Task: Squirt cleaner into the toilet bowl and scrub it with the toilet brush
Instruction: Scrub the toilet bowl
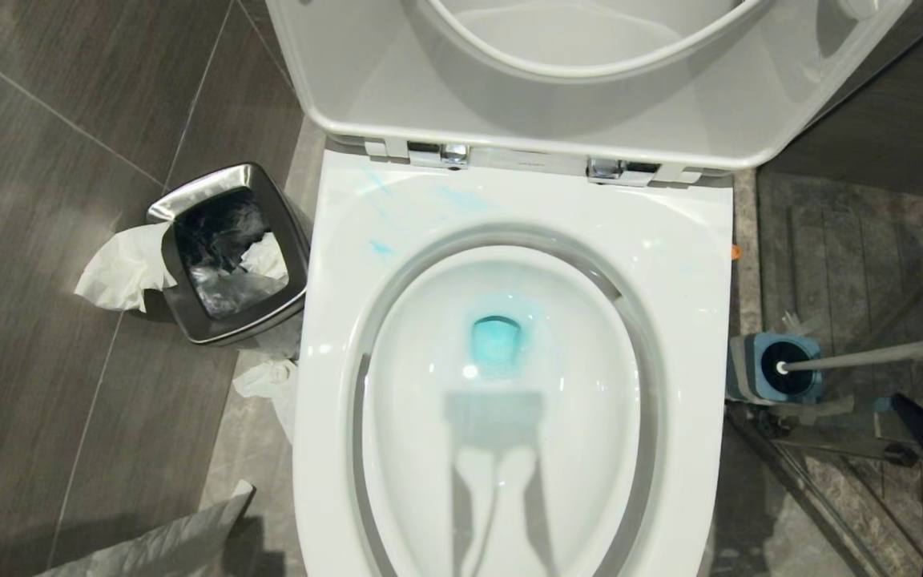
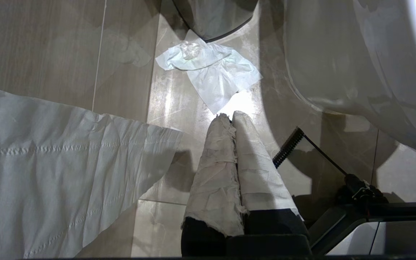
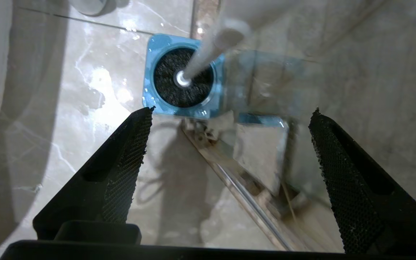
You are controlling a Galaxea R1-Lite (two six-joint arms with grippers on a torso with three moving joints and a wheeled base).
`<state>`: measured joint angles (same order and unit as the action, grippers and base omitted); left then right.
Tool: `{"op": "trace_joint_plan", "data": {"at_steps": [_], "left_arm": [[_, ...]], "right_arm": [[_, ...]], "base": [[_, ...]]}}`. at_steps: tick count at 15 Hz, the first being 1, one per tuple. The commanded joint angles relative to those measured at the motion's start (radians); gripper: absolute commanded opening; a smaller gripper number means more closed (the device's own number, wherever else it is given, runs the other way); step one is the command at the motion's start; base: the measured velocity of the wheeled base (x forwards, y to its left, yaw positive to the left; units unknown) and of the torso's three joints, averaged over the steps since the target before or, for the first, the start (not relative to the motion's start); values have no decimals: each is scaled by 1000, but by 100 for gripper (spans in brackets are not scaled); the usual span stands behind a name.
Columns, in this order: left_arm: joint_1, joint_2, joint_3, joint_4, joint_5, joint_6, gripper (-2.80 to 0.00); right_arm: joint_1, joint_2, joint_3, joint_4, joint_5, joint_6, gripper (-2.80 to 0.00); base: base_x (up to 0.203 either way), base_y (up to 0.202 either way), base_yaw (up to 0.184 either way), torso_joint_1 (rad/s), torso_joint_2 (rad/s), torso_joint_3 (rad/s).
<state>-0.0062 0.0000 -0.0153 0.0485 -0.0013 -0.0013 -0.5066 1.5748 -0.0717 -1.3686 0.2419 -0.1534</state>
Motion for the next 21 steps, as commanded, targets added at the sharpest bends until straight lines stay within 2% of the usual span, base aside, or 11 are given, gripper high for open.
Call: {"op": "trace_joint_plan", "data": {"at_steps": [1,5,9,11,13,17,21], "left_arm": [[0,2,0,1,1,0,-280],[0,2,0,1,0,0,-280],[0,2,0,1,0,0,-280],[0,2,0,1,0,0,-280],[0,2,0,1,0,0,-280],[0,2,0,1,1,0,-280],[0,2,0,1,0,0,-280]], "right_arm": [[7,76,-20,-42,9,-3,0],[72,33,40,-53,87,-58,0],[103,24,56,-40,98,-63,0],[103,51,22,-42,84,-64,0],[103,81,-10,-43,29,-63,0],[103,161,-96,-67,-34,-55,0],[111,211,-192,-70,-41,-52,0]], "base": [[0,0,0,0,0,0],[0,0,0,0,0,0],[0,0,0,0,0,0],[0,0,0,0,0,0],[0,0,0,0,0,0],[0,0,0,0,0,0],[0,0,0,0,0,0]]}}
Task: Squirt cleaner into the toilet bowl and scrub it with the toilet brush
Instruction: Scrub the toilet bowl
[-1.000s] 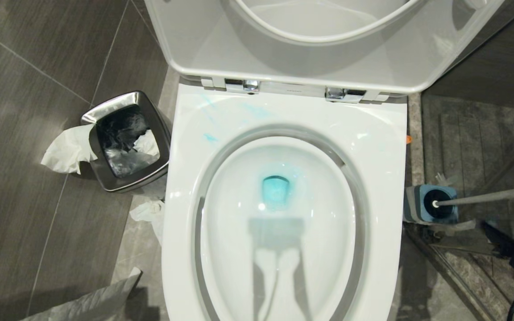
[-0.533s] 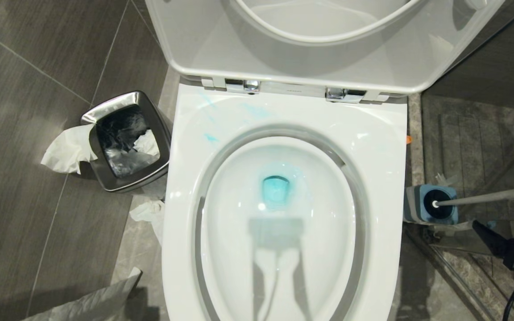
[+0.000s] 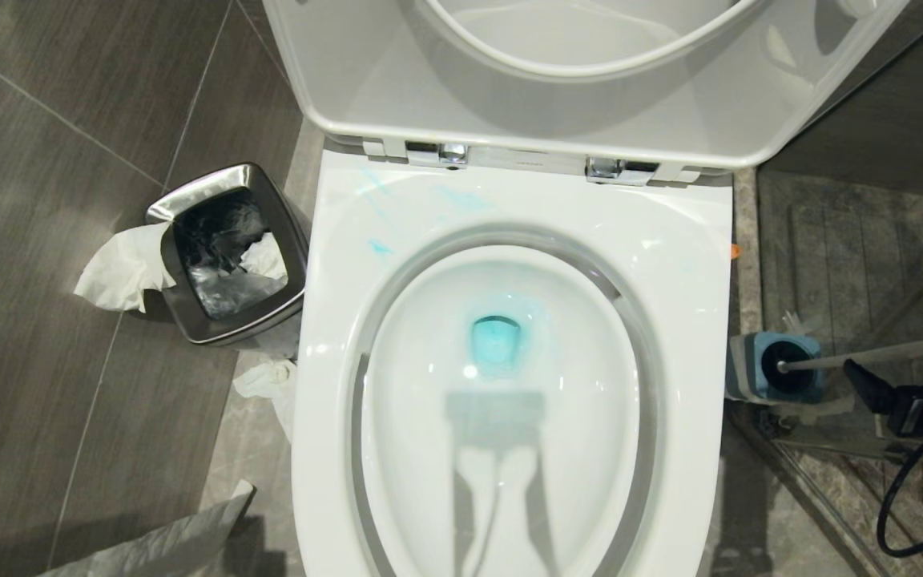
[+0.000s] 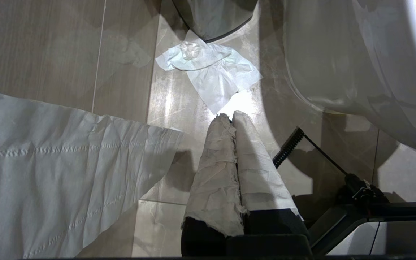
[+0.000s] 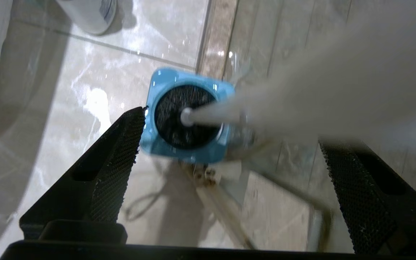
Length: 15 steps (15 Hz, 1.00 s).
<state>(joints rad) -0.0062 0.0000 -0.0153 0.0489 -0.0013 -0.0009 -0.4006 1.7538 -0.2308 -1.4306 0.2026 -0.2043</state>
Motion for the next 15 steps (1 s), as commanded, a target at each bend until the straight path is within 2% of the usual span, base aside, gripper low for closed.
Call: {"op": "trace_joint_plan", "data": {"at_steps": [1,6,11,15], "left_arm": [[0,2,0,0,0,-1,-280],[0,2,0,0,0,-1,-280],[0,2,0,0,0,-1,-280],[0,2,0,0,0,-1,-280]], "right_arm": [[19,35,-39,-9,-1,1,0],[75,42,-71,-19,-2,5,0],[80,54,-110,-21,-2,3,0],[77,53,-108,-33,-60,-7,0]], "base": [[0,0,0,0,0,0],[0,0,0,0,0,0],[0,0,0,0,0,0],[0,0,0,0,0,0]]}}
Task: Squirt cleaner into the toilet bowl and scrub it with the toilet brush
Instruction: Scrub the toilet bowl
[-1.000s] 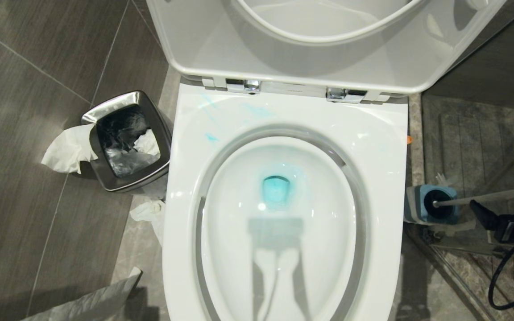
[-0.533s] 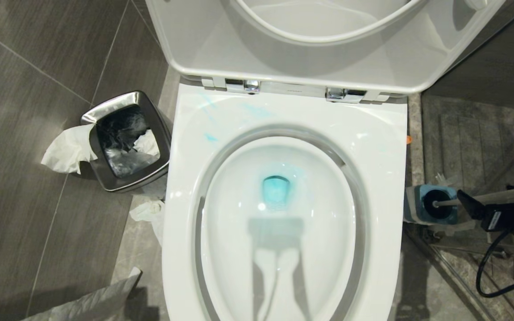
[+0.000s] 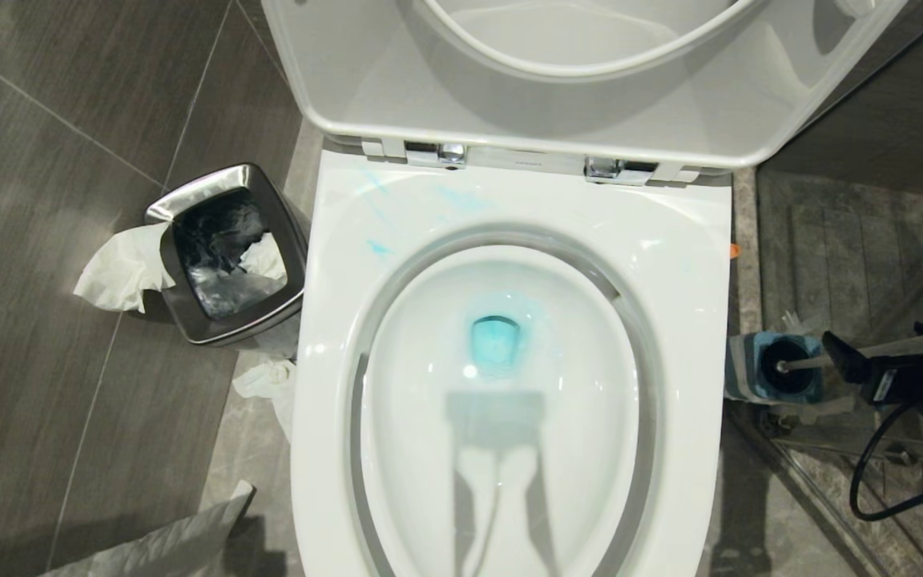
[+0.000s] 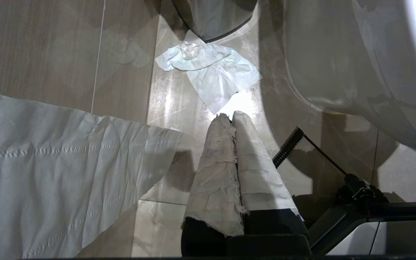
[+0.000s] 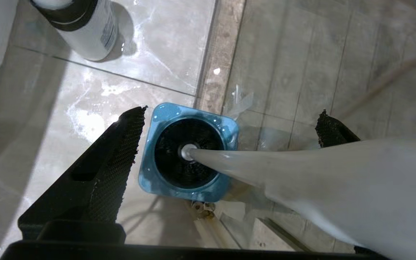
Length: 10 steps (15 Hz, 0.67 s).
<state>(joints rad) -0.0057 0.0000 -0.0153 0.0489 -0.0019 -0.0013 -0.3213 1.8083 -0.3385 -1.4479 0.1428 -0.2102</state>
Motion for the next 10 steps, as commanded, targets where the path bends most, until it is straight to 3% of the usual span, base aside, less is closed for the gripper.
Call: {"op": "trace_joint_plan", "data": {"at_steps": [1,10], "left_arm": [[0,2,0,0,1,0,-280],[0,2,0,0,2,0,-280]], "right_arm": [[-3,0,1,-38,-2,-1,0],[-4,-12,52,-72,0,3,0]], "base": [[0,0,0,0,0,0],[0,0,0,0,0,0]]}}
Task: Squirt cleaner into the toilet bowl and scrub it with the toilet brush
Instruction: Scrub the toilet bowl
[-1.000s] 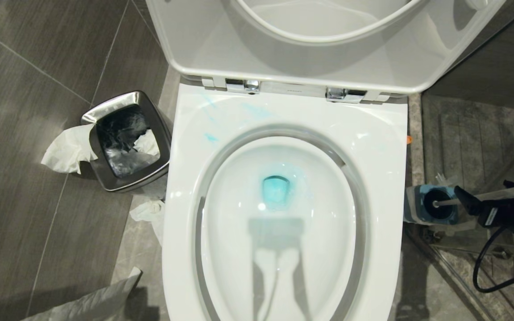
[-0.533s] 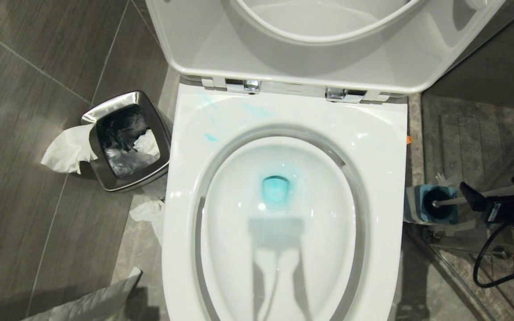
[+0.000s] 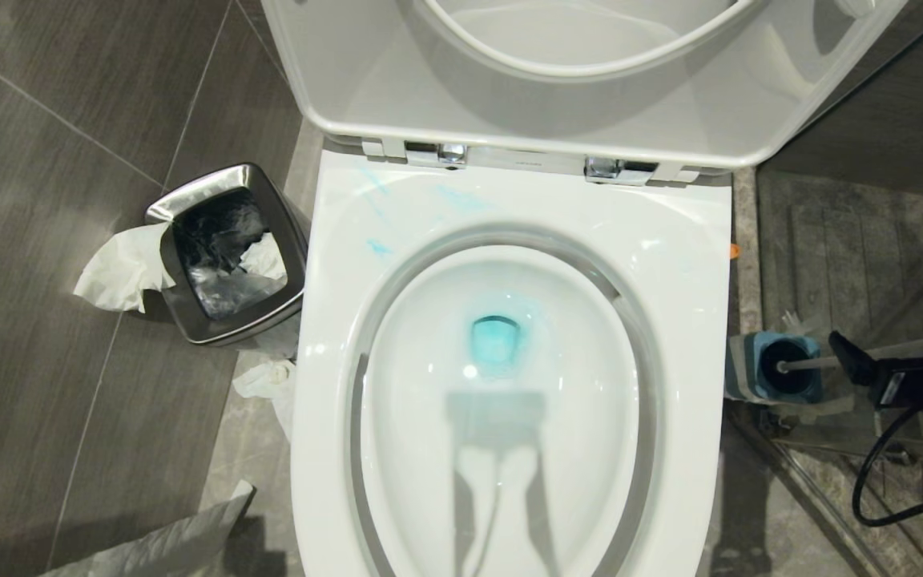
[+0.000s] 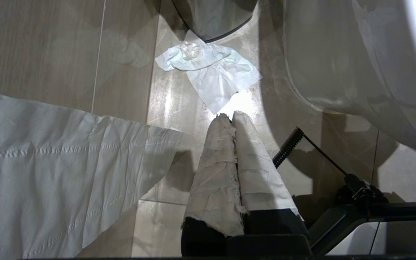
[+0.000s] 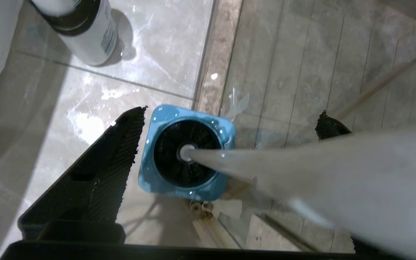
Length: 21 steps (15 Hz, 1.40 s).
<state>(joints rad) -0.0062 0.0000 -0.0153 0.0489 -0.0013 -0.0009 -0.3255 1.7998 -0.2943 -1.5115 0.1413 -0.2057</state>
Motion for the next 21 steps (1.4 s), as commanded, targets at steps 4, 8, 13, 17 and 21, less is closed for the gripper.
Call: {"op": "trace_joint_plan", "data": {"at_steps": [4,8,13,17,21], "left_arm": [[0,2,0,0,1,-1,-280],[0,2,0,0,0,-1,-280],[0,2,0,0,0,-1,-280],[0,2,0,0,0,-1,-280],[0,2,0,0,0,-1,-280]], "right_arm": [[0,-2,10,-9,0,-6,-280],[0,-3,8,-11,0,-7,-280],[-1,-6,-8,-19,0,-7,-280],[-1,-83,64,-19,11,-19,-280],[0,-263,218,-7,54,-16,-280]], "base": [[0,0,0,0,0,0],[0,0,0,0,0,0],[0,0,0,0,0,0],[0,0,0,0,0,0],[0,0,0,0,0,0]]}}
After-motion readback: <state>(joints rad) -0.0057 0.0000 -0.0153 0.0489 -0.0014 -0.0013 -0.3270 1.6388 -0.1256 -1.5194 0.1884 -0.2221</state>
